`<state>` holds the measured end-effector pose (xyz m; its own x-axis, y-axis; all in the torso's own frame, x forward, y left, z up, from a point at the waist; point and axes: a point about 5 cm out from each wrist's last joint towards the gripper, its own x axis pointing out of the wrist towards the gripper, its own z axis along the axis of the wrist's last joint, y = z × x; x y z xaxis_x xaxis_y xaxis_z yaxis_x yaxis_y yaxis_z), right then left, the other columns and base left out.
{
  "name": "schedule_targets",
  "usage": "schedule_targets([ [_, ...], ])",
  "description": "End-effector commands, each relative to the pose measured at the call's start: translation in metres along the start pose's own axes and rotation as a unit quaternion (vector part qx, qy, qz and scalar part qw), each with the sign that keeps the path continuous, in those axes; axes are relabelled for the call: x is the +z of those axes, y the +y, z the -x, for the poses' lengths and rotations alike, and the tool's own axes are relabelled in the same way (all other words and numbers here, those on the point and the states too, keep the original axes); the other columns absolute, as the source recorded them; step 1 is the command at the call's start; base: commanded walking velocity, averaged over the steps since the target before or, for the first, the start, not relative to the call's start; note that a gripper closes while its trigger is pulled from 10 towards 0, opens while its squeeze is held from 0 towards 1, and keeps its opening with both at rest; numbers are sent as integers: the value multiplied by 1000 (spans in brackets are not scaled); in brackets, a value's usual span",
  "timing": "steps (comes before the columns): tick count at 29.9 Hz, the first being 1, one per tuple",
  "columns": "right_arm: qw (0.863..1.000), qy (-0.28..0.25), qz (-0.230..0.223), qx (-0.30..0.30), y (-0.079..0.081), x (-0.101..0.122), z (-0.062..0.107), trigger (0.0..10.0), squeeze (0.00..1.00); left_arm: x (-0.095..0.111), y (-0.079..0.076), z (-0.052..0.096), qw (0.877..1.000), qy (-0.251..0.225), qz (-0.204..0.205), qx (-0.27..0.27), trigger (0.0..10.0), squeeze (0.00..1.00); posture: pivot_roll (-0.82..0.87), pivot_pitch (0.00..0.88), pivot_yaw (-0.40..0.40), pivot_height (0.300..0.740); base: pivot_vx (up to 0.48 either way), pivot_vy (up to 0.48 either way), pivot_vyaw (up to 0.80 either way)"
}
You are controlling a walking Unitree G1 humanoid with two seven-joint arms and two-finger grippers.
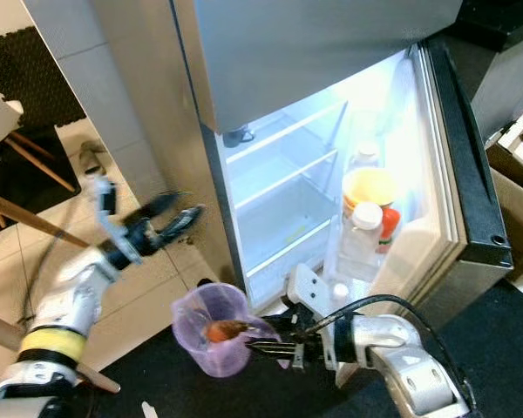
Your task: Restocking fridge
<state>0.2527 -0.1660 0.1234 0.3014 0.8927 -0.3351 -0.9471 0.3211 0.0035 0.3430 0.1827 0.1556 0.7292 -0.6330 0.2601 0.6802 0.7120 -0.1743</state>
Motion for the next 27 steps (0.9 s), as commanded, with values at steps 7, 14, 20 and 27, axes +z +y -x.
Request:
schedule_targets([
  [7, 990, -3, -3, -141, -32, -16, 37, 10000, 0, -21, 35, 55, 985, 41, -16, 165, 10000, 0, -54, 89, 104, 740, 0, 0, 0],
  [14, 949, -64, 25, -309, -62, -3, 92, 10000, 0, -97, 27, 126, 941, 228, -2, 251, 10000, 0, -55, 83, 108, 740, 0, 0, 0],
  [20, 922, -68, 38, -379, -72, -2, 110, 10000, 0, -128, 14, 162, 907, 293, 40, 298, 10000, 0, -59, 79, 109, 740, 0, 0, 0],
  [27, 822, -65, 43, -565, -89, -6, 182, 10000, 0, -151, -3, 190, 880, 334, 66, 331, 10000, 0, -53, 79, 104, 740, 0, 0, 0],
])
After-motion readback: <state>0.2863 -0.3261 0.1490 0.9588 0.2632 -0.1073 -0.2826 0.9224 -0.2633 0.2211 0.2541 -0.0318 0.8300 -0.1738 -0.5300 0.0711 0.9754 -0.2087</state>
